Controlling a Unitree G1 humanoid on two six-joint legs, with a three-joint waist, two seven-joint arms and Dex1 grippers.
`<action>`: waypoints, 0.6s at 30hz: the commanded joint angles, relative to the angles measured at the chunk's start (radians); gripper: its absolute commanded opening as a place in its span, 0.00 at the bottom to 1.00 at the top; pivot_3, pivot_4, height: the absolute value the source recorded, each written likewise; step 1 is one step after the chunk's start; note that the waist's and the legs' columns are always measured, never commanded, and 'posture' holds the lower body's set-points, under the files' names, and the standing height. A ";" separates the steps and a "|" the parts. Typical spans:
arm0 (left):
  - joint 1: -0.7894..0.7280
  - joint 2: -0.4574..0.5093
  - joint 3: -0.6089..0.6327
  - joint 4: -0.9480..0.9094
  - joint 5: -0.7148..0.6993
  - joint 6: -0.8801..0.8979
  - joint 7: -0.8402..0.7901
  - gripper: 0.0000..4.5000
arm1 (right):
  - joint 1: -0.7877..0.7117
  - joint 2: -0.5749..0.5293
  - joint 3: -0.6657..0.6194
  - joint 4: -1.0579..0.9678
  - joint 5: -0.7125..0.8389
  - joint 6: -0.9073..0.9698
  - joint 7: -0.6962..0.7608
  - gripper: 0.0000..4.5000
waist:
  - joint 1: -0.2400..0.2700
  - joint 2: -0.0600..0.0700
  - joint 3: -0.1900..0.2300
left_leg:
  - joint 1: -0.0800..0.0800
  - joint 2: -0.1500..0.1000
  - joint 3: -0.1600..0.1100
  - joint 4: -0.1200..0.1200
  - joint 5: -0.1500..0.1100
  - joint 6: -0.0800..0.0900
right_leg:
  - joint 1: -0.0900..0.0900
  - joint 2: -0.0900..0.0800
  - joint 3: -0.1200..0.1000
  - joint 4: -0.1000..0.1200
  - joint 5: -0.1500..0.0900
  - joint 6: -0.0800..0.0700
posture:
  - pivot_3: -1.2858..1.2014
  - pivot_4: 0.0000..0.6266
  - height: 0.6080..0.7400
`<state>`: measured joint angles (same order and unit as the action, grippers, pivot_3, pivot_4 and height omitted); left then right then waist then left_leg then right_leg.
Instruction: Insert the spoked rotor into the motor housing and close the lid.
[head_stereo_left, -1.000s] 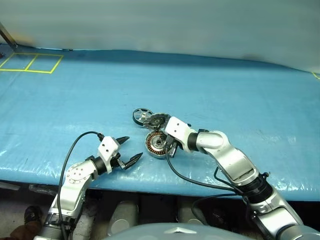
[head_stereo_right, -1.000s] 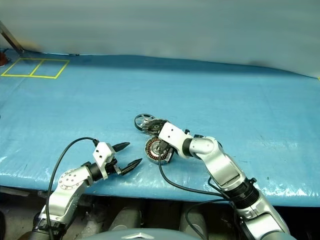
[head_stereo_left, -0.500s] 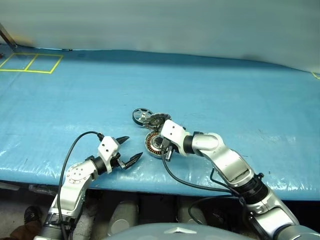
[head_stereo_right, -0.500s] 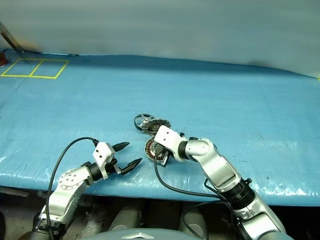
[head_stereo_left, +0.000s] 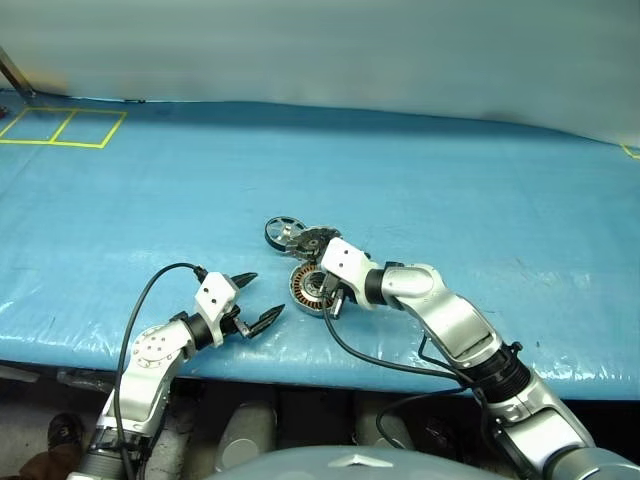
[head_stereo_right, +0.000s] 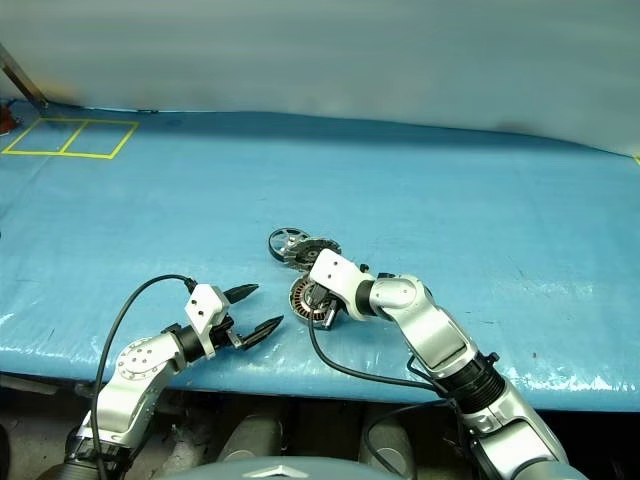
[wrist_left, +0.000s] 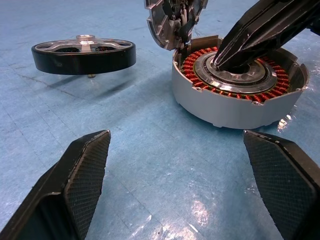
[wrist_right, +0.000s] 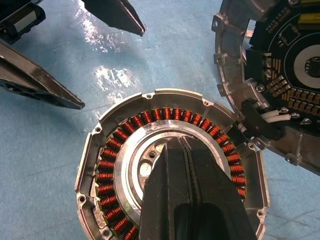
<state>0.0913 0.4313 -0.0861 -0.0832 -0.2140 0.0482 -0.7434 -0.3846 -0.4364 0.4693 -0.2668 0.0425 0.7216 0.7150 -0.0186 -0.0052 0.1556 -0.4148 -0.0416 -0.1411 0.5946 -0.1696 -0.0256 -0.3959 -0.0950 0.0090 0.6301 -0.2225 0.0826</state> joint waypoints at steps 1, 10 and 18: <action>-0.005 -0.001 0.008 -0.005 -0.005 -0.021 -0.003 1.00 | 0.031 -0.026 0.004 0.016 -0.011 0.035 -0.001 0.00 | 0.002 0.000 0.000 | 0.000 0.000 0.000 0.000 0.000 0.000 | 0.000 0.000 0.000 0.000 0.000 0.000 | 0.52 0.24 1.00; -0.010 0.000 0.002 -0.001 -0.004 -0.018 -0.011 1.00 | 0.056 -0.044 -0.024 -0.012 -0.007 0.051 -0.029 0.00 | 0.007 -0.001 -0.001 | 0.001 0.000 0.000 0.001 0.000 0.000 | 0.000 0.000 0.000 0.000 0.000 0.000 | 0.52 0.24 1.00; -0.018 -0.001 0.001 0.002 -0.002 -0.017 -0.014 1.00 | 0.051 -0.059 -0.040 -0.049 -0.008 0.060 -0.033 0.00 | 0.008 -0.001 -0.001 | 0.001 0.000 0.000 0.001 0.000 0.000 | 0.000 0.000 0.000 0.000 0.000 0.000 | 0.52 0.24 1.00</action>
<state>0.0856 0.4318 -0.0874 -0.0810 -0.2135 0.0484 -0.7553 -0.3454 -0.4722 0.4421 -0.3252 0.0474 0.7517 0.6913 -0.0109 -0.0058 0.1550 -0.4142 -0.0418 -0.1413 0.5958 -0.1696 -0.0256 -0.3960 -0.0952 0.0089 0.6300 -0.2224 0.0828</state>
